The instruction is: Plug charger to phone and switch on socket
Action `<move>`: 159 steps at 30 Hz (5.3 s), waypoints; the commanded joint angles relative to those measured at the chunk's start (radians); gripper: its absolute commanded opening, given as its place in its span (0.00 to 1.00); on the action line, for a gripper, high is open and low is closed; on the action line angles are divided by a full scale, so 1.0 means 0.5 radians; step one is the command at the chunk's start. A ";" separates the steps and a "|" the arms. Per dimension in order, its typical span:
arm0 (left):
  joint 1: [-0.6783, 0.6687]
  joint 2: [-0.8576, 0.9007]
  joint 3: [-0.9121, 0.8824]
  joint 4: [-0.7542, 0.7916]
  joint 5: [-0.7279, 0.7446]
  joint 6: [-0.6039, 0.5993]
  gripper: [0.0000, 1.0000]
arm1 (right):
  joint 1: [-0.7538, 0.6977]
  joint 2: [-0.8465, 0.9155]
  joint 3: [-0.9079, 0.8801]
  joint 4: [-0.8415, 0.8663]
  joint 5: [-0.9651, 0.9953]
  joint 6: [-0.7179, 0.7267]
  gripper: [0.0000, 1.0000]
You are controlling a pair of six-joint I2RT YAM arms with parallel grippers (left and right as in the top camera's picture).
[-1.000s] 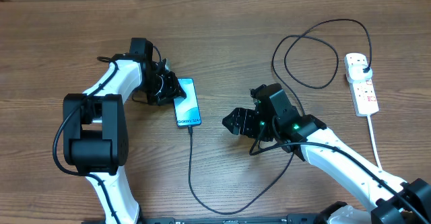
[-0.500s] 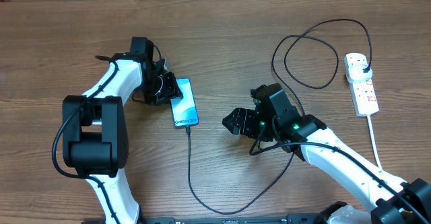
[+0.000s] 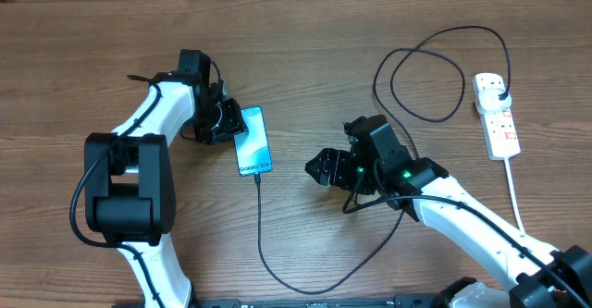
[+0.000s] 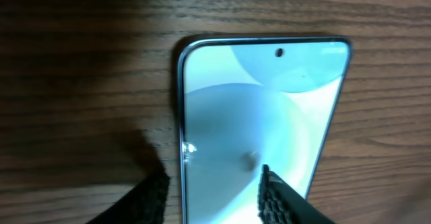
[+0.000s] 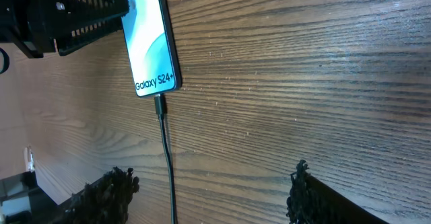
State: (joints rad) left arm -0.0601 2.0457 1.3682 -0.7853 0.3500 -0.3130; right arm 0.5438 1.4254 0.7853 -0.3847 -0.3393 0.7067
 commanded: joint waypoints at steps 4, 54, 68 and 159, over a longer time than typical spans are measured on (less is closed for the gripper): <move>0.072 -0.027 0.198 -0.193 -0.092 -0.004 0.36 | -0.005 -0.001 -0.012 -0.001 -0.057 -0.211 0.75; 0.133 -0.845 1.128 -0.787 -0.244 0.199 1.00 | -2.487 0.191 0.938 -1.063 -0.681 -0.945 0.04; 0.133 -0.845 1.128 -0.787 -0.244 0.199 1.00 | -2.652 0.734 0.938 -0.547 -0.924 -0.684 0.04; 0.133 -0.845 1.128 -0.786 -0.244 0.199 0.99 | -2.473 1.330 0.822 0.141 -0.878 -0.149 0.04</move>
State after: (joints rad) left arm 0.0082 1.6176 1.9209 -1.1816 0.2375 -0.2287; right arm -0.7105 2.0811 1.2171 -0.2935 -0.7704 0.6296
